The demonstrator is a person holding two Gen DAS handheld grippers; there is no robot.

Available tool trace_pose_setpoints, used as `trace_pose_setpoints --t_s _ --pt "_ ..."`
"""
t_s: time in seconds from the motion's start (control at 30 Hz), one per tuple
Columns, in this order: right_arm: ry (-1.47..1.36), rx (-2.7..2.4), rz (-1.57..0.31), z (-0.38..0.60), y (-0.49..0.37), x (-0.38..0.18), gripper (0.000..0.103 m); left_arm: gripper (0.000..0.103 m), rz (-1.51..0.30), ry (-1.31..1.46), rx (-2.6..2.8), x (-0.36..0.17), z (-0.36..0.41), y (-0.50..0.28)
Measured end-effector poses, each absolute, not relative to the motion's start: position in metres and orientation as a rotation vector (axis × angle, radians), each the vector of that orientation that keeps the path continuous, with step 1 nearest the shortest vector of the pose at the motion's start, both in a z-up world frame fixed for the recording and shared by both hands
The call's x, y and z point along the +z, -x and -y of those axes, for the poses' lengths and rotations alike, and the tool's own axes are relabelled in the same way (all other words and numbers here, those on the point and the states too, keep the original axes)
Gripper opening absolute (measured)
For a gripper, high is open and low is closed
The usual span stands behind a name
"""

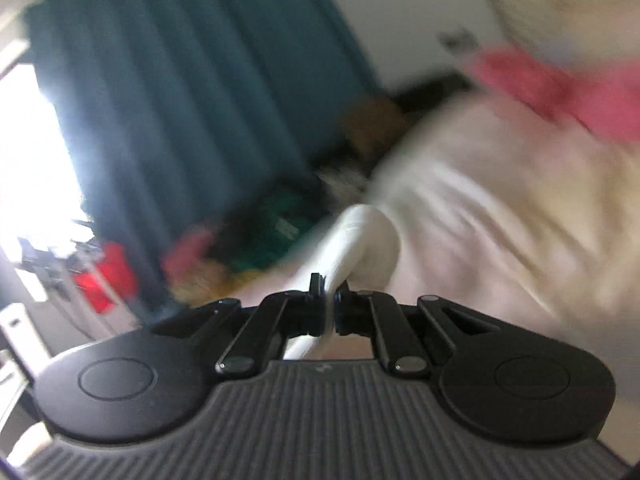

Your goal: Fold clothes

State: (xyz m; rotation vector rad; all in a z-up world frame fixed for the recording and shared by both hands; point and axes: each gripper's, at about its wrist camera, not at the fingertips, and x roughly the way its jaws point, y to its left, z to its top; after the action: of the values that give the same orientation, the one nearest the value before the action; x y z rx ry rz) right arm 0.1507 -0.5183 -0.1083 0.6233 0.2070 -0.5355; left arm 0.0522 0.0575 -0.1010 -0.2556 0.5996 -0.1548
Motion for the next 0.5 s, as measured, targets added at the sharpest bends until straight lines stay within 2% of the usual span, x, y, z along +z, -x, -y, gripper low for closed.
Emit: trace_pose_setpoints --t_s 0.17,0.33,0.4,0.47,0.5 --pt "-0.781 -0.588 -0.392 0.538 -0.115 -0.187 0.007 0.088 -0.585 0.236 -0.160 -0.096 -0.059 -0.047" --pt "-0.731 -0.560 -0.411 0.526 -0.113 -0.166 0.013 0.088 -0.562 0.172 -0.156 -0.089 -0.051 -0.044" --pt "-0.690 -0.561 -0.437 0.513 -0.106 -0.158 0.019 0.088 -0.554 0.146 -0.156 -0.087 -0.046 -0.043" --pt "-0.639 -0.510 -0.457 0.495 -0.092 -0.142 0.044 0.088 -0.543 0.115 -0.159 -0.086 -0.040 -0.040" --pt "-0.614 -0.477 -0.453 0.485 -0.083 -0.133 0.047 0.088 -0.537 0.099 -0.162 -0.084 -0.037 -0.037"
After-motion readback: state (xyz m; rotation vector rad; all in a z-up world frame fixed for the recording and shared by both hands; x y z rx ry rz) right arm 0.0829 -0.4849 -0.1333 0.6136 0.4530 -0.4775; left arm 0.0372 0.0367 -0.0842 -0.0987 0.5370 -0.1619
